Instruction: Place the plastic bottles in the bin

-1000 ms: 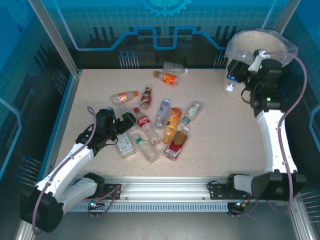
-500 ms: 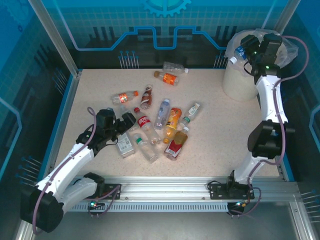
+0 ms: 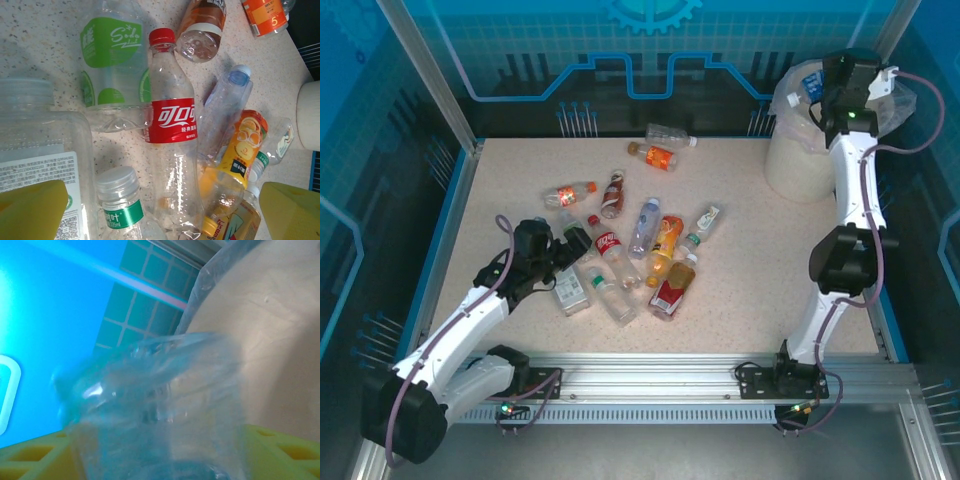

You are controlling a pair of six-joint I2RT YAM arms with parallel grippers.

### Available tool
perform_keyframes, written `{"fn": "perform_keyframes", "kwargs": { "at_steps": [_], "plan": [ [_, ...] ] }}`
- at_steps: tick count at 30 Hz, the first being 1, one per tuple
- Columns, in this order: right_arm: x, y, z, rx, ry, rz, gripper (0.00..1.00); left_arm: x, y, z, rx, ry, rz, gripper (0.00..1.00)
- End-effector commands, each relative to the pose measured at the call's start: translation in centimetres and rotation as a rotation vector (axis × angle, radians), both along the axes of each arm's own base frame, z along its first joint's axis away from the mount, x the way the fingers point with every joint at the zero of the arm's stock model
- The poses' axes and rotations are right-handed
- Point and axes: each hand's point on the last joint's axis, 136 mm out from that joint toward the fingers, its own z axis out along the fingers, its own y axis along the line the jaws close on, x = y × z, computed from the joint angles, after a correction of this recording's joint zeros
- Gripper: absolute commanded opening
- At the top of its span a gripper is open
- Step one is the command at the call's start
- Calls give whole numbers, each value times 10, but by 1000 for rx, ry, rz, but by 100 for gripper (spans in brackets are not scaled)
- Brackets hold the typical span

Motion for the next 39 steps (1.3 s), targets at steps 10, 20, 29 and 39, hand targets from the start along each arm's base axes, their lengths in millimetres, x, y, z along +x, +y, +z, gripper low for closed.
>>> {"fn": "perform_keyframes", "kwargs": {
  "at_steps": [10, 20, 29, 39],
  "plan": [
    [-16, 2, 10, -80, 108, -123, 92, -11, 7, -18, 39, 54, 14, 99],
    [-46, 11, 38, -257, 131, 26, 99, -12, 13, -22, 76, 62, 32, 99],
    [-107, 72, 42, -556, 122, 339, 100, -8, 20, -13, 135, 53, 29, 99],
    [-202, 200, -8, -759, 0, 906, 100, -11, 29, -9, 207, 81, 34, 99]
  ]
}}
